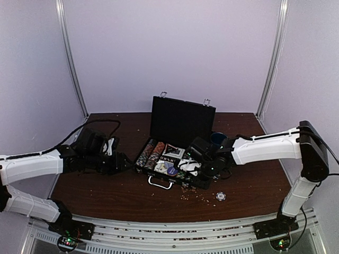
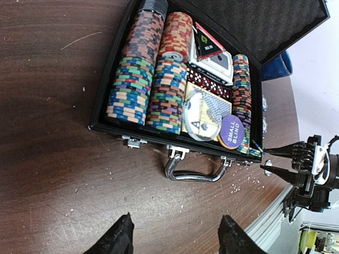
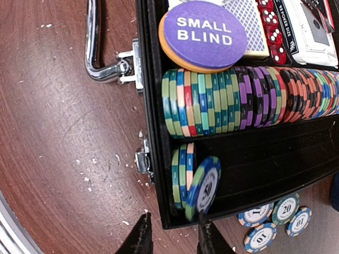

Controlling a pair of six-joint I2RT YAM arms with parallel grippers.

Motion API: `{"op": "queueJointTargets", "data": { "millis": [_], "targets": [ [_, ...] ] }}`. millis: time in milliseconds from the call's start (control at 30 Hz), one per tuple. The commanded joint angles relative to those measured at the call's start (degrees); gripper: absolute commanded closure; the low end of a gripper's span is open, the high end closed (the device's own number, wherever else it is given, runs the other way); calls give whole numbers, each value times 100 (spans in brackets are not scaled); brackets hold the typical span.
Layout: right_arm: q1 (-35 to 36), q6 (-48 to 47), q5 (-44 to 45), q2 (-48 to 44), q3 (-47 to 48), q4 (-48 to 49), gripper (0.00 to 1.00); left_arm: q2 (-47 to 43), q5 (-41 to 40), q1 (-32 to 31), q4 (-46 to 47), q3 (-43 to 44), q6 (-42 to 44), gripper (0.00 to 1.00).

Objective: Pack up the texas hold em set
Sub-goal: Place the poker chip in the slot.

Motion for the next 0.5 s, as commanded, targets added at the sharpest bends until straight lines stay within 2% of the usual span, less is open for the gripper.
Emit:
{"op": "queueJointTargets", "data": {
  "millis": [0, 133, 300, 467],
  "targets": [
    [34, 235, 74, -357, 118, -48, 70, -122, 20, 39, 156, -97, 56, 43],
    [-11, 514, -49, -563, 114, 73, 64, -182, -17, 41, 165, -111, 20, 43],
    [-229, 923, -186, -908, -27, 380, 62, -300, -86, 43, 165, -158, -52, 43],
    [-595, 1719, 485, -1411, -304, 673, 60, -419, -218, 39, 73, -164, -83, 43]
  ]
}}
